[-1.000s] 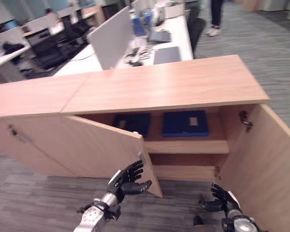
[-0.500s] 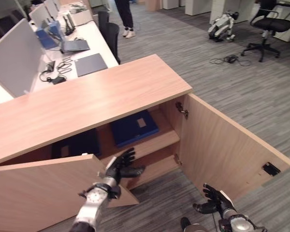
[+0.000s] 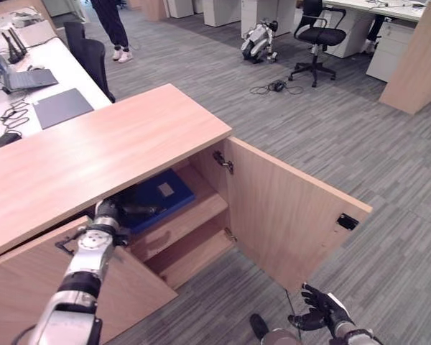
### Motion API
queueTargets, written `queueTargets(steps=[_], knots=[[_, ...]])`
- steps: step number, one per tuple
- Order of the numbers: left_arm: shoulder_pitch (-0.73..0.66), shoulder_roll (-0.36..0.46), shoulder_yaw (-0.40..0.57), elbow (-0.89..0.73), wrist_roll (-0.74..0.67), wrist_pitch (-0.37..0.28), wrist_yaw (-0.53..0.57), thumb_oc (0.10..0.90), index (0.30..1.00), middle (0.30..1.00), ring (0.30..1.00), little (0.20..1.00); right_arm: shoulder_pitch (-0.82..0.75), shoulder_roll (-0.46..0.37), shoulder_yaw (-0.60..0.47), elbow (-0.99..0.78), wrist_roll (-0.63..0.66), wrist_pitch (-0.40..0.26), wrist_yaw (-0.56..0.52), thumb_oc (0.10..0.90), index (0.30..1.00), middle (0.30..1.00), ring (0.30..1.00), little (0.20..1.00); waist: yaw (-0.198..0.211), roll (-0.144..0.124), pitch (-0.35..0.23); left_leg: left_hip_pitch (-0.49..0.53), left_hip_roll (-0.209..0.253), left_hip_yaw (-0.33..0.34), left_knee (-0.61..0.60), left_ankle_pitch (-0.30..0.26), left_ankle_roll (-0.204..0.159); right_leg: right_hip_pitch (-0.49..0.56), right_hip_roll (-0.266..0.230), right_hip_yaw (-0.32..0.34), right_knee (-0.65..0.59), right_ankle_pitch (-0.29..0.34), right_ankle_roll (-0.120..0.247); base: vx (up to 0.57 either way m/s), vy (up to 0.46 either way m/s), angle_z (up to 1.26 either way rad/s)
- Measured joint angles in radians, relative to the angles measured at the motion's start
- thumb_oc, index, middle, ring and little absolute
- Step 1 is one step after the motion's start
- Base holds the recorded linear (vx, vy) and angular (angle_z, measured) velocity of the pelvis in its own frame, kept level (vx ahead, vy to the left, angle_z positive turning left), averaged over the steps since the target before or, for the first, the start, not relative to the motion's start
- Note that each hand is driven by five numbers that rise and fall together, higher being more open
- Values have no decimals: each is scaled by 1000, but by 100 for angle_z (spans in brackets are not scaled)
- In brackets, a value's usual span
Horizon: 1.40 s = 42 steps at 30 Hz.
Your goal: Put the empty folder in the office cabinet
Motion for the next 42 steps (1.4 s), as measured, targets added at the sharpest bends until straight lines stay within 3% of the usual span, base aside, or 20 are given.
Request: queueTargets(steps=[7,12,13,14,15,16,17,18,20,21,22,23,28,32,35,37,39,40,41,42], knots=[[-1,24,-10,-8,0,-4,-43,800,900,900,900,900,3,26,0,2,0,-2,9,800,900,900,900,900,1,-31,-17,-16,-3,-1,0,2,-1,-15,-4,-2,0,-5,12,-34,65,1],[122,-16,7,-201,-13,-5,-36,800,900,900,900,900,-4,59,0,24,1,-3,6,800,900,900,900,900,31,-38,-17,-25,-3,-1,1,6,0,-41,-2,-50,24,18,7,-122,-18,-2],[196,-52,30,-284,-37,-4,-26,800,900,900,900,900,-21,71,0,32,1,-3,3,800,900,900,900,900,58,-38,-15,-29,-2,19,5,6,1,-66,6,-150,45,36,20,-67,-20,-56],[276,-95,55,-389,-69,-15,-28,800,900,900,900,900,-46,83,-2,52,0,-5,-3,800,900,900,900,900,90,-36,-10,-15,15,62,1,7,6,-86,-10,-339,47,2,51,-45,-35,-54],[302,-111,36,-406,-80,-15,-36,800,900,900,900,900,-55,85,-2,65,0,-7,-3,800,900,900,900,900,99,-27,-4,-12,18,61,5,7,6,-87,-34,-413,65,-22,18,-58,-89,-52],[392,-204,13,-437,-103,-3,-46,800,900,900,900,900,-57,90,-12,73,0,-3,-7,800,900,900,900,900,145,-10,-5,10,30,81,5,6,7,-108,-101,-586,185,-93,17,-25,-105,-15],[451,-244,7,-460,-122,-2,-53,800,900,900,900,900,-60,90,-12,72,0,-3,-5,800,900,900,900,900,153,-2,-8,14,35,90,1,1,13,-126,-136,-601,260,-121,22,-15,-122,-23],[518,-258,-38,-486,-121,8,-69,800,900,900,900,900,-69,91,-12,69,-1,-4,-3,800,900,900,900,900,173,4,-8,12,41,95,1,-4,16,-156,-185,-586,360,-163,34,-4,-69,-16],[577,-237,-93,-497,-120,29,-106,800,900,900,900,900,-80,97,-14,60,-1,-3,-2,800,900,900,900,900,182,-16,-16,5,37,93,5,0,0,-150,-224,-536,347,-162,52,-24,-146,-14],[586,-241,-114,-470,-120,50,-127,800,900,900,900,900,-95,103,-26,66,-2,-3,-4,800,900,900,900,900,182,-5,-8,0,49,86,5,15,-36,-130,-210,-500,304,-125,32,-23,-174,-6],[592,-256,-133,-464,-122,62,-140,800,900,900,900,900,-105,96,-33,62,-3,-1,-6,800,900,900,900,900,163,16,-4,-12,68,90,5,26,-40,-131,-185,-483,290,-119,33,10,-188,-20],[592,-264,-175,-479,-122,62,-181,800,900,900,900,900,-110,69,-40,59,-3,2,-5,800,900,900,900,900,163,43,-2,-15,93,98,5,38,-50,-123,-144,-472,252,-106,2,40,-179,-20],[560,-280,-213,-509,-142,62,-258,800,900,900,900,900,-82,17,-69,58,-3,2,-3,800,900,900,900,900,124,89,-6,4,131,106,23,18,-47,-49,-91,-454,102,-53,2,39,-151,-22],[541,-286,-214,-529,-159,63,-274,800,900,900,900,900,-55,-8,-68,59,-3,4,-1,800,900,900,900,900,75,117,-3,2,125,133,15,15,-54,-46,-81,-422,38,-9,8,18,-154,-30],[549,-284,-212,-529,-159,72,-272,800,900,900,900,900,-47,-15,-68,60,-2,8,6,800,900,900,900,900,46,150,7,2,145,171,64,2,-58,-75,-63,-399,75,-11,-11,10,-202,-32],[555,-289,-215,-525,-159,85,-272,800,900,900,900,900,-47,-15,-69,62,0,10,5,800,900,900,900,900,52,150,23,-19,174,169,173,10,-62,-57,-43,-372,62,-18,-22,24,-178,-51],[554,-296,-209,-521,-160,85,-271,800,900,900,900,900,-49,-19,-71,62,0,10,5,800,900,900,900,900,56,136,31,-56,205,94,298,67,-115,-12,-31,-379,27,-22,-25,29,-188,-39],[549,-283,-189,-519,-161,81,-264,800,900,900,900,900,-67,-5,-71,57,1,10,7,800,900,900,900,900,66,95,42,-116,213,14,444,101,-173,-112,-50,-364,229,-99,-84,85,-77,-34],[550,-295,-189,-491,-161,86,-249,800,900,900,900,900,-63,0,-69,62,2,10,0,800,900,900,900,900,59,57,44,-153,215,-15,518,176,-185,-85,-44,-356,195,-112,-83,109,-45,-62],[561,-296,-191,-484,-161,86,-248,800,900,900,900,900,-98,10,-68,65,2,1,-5,800,900,900,900,900,74,35,41,-162,170,-30,491,173,-184,-51,-44,-329,77,-124,-27,132,11,-152]])
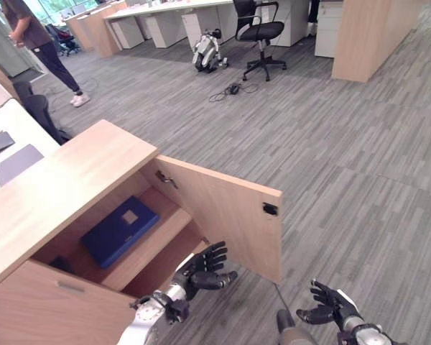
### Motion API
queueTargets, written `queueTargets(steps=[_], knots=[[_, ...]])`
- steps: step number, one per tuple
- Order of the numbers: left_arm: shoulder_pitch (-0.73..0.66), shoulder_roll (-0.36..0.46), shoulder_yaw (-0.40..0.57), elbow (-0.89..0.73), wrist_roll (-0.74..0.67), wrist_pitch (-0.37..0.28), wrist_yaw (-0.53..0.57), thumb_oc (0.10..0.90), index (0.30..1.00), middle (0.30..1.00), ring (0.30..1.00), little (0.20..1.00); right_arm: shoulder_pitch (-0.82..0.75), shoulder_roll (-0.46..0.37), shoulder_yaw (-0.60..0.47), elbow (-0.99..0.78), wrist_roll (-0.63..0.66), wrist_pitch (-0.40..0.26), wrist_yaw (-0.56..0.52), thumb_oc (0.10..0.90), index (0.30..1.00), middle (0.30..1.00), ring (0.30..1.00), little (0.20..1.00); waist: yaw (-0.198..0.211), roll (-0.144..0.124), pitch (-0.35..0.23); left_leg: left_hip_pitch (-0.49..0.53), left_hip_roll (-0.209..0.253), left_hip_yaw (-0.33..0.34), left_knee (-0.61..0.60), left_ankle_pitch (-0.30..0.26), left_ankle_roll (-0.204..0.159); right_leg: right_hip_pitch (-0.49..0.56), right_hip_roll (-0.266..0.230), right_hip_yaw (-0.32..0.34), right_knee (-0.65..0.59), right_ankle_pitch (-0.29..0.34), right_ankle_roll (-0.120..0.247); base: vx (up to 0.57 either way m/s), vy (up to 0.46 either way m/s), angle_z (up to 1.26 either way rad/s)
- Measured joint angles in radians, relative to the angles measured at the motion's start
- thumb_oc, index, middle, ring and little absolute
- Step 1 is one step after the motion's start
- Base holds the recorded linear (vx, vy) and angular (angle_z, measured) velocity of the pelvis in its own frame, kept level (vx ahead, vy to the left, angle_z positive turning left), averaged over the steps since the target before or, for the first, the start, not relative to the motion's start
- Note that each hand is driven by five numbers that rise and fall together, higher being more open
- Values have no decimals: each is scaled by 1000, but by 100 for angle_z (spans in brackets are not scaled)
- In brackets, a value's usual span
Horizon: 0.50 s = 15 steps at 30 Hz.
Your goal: Put the empty folder in the office cabinet
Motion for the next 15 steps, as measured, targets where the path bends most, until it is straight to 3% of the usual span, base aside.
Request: queueTargets(steps=[1,2,3,4,6,7,8,11,12,15], knots=[[14,-28,10,-4,0,-4,0,800,900,900,900,900,-68,-17,-9,34,2,-2,-5,800,900,900,900,900,48,45,-8,15,-37,-9,-143,-116,68,-16,25,6,-23,-66,43,71,-1,-142],[-21,-21,-4,3,2,-2,0,800,900,900,900,900,-64,-11,-20,30,1,4,-14,800,900,900,900,900,30,12,20,40,-59,-39,-365,-159,82,-3,23,1,161,-73,-56,99,8,-98],[-24,-31,-5,23,1,-1,2,800,900,900,900,900,-44,-13,-23,35,0,9,-22,800,900,900,900,900,36,-7,17,28,-96,-27,-415,-148,97,25,32,1,136,-71,-58,92,16,3],[-14,-25,-3,19,0,-5,2,800,900,900,900,900,-28,-13,-28,33,0,6,-21,800,900,900,900,900,45,-36,21,4,-121,-28,-410,-141,109,21,31,2,141,-73,-61,116,36,-23],[-3,-16,-4,23,2,0,4,800,900,900,900,900,-14,-8,-36,35,3,4,-24,800,900,900,900,900,47,-32,18,-26,-132,6,-352,-169,154,39,40,-3,131,-67,-51,71,53,-37],[8,-21,-5,23,2,0,4,800,900,900,900,900,12,-26,-36,16,6,2,-25,800,900,900,900,900,34,16,11,-45,-111,-5,-344,-200,216,70,84,-5,112,-51,-33,48,61,-31],[11,-23,-3,23,2,0,5,800,900,900,900,900,19,-24,-38,18,7,4,-30,800,900,900,900,900,39,26,6,-44,-105,-19,-337,-159,211,70,94,6,119,-47,-38,45,65,-26],[15,-25,-2,9,3,-1,4,800,900,900,900,900,41,-24,-38,13,7,11,-32,800,900,900,900,900,31,33,-13,-26,-139,-20,-413,-156,205,72,70,5,86,-41,-34,46,59,21],[12,-23,-1,10,4,-1,5,800,900,900,900,900,39,-21,-39,10,7,17,-37,800,900,900,900,900,34,14,-8,-2,-158,-14,-428,-116,194,94,33,-34,42,-12,-59,36,47,40],[34,-23,-1,7,4,-2,4,800,900,900,900,900,30,-36,-39,-26,8,18,-45,800,900,900,900,900,41,29,-19,51,-133,-18,-428,-97,192,142,16,-50,4,-6,-52,35,35,38]])
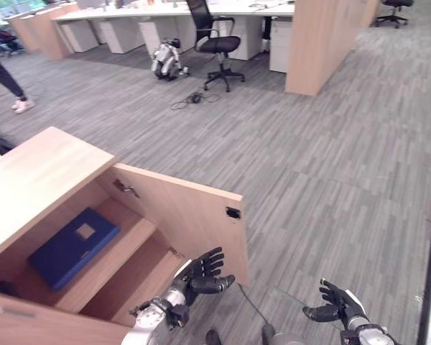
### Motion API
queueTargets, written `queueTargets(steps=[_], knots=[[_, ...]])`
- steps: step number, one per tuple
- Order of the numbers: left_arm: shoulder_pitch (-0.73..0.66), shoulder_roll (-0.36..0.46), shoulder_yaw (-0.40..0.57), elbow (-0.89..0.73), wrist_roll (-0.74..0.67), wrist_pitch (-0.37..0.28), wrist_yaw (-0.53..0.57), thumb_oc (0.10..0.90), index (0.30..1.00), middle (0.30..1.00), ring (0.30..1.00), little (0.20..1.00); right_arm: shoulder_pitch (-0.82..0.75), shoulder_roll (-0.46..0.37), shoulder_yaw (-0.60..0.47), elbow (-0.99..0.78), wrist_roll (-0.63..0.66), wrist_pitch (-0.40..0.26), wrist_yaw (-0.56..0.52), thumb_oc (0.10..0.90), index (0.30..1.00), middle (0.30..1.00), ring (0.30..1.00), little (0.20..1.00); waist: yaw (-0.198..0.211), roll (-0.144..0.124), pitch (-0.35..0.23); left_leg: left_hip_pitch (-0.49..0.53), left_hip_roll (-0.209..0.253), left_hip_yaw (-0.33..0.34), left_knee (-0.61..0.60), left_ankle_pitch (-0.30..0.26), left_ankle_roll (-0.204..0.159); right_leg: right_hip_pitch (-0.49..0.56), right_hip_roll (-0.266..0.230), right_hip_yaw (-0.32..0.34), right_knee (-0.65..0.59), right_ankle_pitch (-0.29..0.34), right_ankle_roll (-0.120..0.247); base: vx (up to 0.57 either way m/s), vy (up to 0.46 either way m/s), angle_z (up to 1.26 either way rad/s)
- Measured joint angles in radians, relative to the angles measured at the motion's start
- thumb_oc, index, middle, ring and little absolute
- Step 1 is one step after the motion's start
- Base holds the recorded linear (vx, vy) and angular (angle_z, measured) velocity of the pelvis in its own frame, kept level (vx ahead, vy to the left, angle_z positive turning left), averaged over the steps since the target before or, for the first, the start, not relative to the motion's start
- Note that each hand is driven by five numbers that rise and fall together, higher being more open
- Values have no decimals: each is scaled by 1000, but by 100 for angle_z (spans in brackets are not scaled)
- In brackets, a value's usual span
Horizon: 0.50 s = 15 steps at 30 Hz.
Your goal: Put the empty folder in the office cabinet
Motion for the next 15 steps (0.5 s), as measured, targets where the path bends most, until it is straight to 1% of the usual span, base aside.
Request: queueTargets(steps=[1,2,3,4,5,6,7,8,11,12,15], knots=[[9,-4,0,2,1,0,0,800,900,900,900,900,-26,-21,-1,-13,4,-2,-4,800,900,900,900,900,0,32,-19,9,23,-9,-12,17,-13,-2,10,-3,-4,2,21,16,26,19],[9,-4,2,5,2,0,2,800,900,900,900,900,-43,-19,-2,-15,8,-3,-10,800,900,900,900,900,6,27,-20,13,13,-8,-19,23,-7,0,0,8,-4,3,26,30,47,14],[14,1,7,4,2,-1,1,800,900,900,900,900,-70,-23,0,-23,8,-3,-15,800,900,900,900,900,26,22,-33,13,-8,-9,-38,17,6,2,-17,15,-17,14,47,16,23,9],[15,7,10,3,2,-1,2,800,900,900,900,900,-85,-21,1,-25,8,-4,-15,800,900,900,900,900,32,19,-38,12,-17,-12,-48,22,13,4,-24,17,-26,18,53,21,32,17],[18,16,13,3,2,-1,3,800,900,900,900,900,-103,-19,2,-27,8,-5,-16,800,900,900,900,900,47,5,-42,11,-30,-17,-63,28,20,7,-33,17,-39,25,62,7,10,18],[18,25,14,3,2,0,3,800,900,900,900,900,-114,-19,2,-27,8,-8,-17,800,900,900,900,900,51,-4,-43,8,-37,-19,-63,29,24,9,-39,17,-51,32,66,19,29,26],[37,46,30,3,4,0,4,800,900,900,900,900,-142,-8,2,-27,10,-10,-19,800,900,900,900,900,60,-33,-49,10,-53,-31,-63,38,35,27,-51,17,-82,45,77,-17,31,22],[45,55,35,4,5,0,6,800,900,900,900,900,-153,-5,2,-28,15,-11,-21,800,900,900,900,900,67,-40,-49,8,-60,-36,-63,37,38,33,-57,15,-82,46,76,33,39,23],[65,65,50,6,9,0,22,800,900,900,900,900,-185,-3,12,-28,29,-10,-24,800,900,900,900,900,90,-52,-52,24,-74,-47,-63,32,45,56,-71,2,-86,48,72,27,36,15],[72,64,56,6,9,0,23,800,900,900,900,900,-192,-3,20,-30,29,-10,-26,800,900,900,900,900,103,-52,-53,27,-74,-50,-63,26,44,60,-71,2,-86,46,75,6,19,7],[74,64,68,10,21,0,24,800,900,900,900,900,-207,-1,42,-34,29,-12,-26,800,900,900,900,900,108,-53,-53,25,-74,-60,-63,31,44,59,-71,-9,-85,43,75,15,22,14]])
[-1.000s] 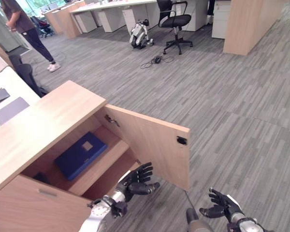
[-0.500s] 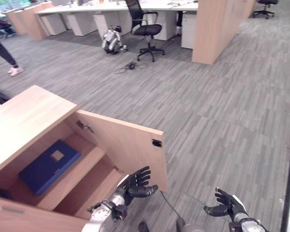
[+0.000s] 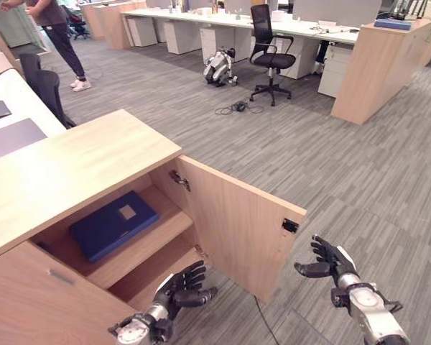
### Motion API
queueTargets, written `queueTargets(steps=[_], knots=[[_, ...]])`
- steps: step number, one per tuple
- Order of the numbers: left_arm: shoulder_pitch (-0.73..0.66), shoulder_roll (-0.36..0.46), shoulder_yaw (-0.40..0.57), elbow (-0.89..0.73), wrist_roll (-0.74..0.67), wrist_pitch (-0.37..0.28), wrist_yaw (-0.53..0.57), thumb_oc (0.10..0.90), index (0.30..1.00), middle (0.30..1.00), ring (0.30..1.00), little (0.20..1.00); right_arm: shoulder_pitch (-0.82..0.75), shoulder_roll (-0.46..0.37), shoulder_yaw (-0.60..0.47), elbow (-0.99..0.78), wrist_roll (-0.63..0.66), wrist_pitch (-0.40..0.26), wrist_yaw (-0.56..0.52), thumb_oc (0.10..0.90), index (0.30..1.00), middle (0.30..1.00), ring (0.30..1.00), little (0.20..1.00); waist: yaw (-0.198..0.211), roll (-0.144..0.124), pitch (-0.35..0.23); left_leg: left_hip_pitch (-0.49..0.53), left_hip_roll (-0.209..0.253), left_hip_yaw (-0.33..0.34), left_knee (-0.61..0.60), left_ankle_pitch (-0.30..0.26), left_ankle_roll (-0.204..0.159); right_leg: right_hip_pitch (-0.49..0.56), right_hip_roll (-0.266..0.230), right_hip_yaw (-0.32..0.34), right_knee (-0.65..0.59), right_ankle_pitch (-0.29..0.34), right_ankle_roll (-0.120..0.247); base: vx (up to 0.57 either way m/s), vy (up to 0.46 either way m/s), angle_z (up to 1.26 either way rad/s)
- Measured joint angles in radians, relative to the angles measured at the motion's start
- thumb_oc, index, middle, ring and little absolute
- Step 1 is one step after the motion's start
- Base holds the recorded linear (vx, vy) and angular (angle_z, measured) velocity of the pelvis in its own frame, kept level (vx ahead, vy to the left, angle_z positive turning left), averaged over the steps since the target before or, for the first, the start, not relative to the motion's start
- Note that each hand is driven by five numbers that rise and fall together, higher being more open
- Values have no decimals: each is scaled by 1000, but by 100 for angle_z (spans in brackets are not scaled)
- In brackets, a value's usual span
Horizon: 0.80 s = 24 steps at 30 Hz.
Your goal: Put the empty folder in the office cabinet
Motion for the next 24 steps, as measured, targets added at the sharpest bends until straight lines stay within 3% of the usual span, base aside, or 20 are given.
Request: queueTargets(steps=[3,10,15,24], knots=[[6,-9,12,13,18,-1,16,800,900,900,900,900,-19,1,34,0,0,10,-4,800,900,900,900,900,36,-3,0,-5,4,-21,-1,-5,-11,13,5,-21,2,-3,1,27,16,17],[16,-9,16,26,23,-1,40,800,900,900,900,900,-25,3,39,0,1,11,-6,800,900,900,900,900,77,-28,-15,-34,6,-69,-1,5,-6,10,8,-69,2,-5,-3,-3,-5,20],[19,-9,17,27,24,-1,43,800,900,900,900,900,-21,27,40,-1,8,11,-12,800,900,900,900,900,87,-43,-24,-56,5,-108,-1,14,-5,10,9,-109,2,-10,-8,-17,-18,25],[14,-40,61,43,25,-2,85,800,900,900,900,900,81,35,37,-99,6,12,-13,800,900,900,900,900,80,-28,-22,-96,6,-193,-1,47,-25,13,27,-193,2,-17,-17,-70,-57,28]])
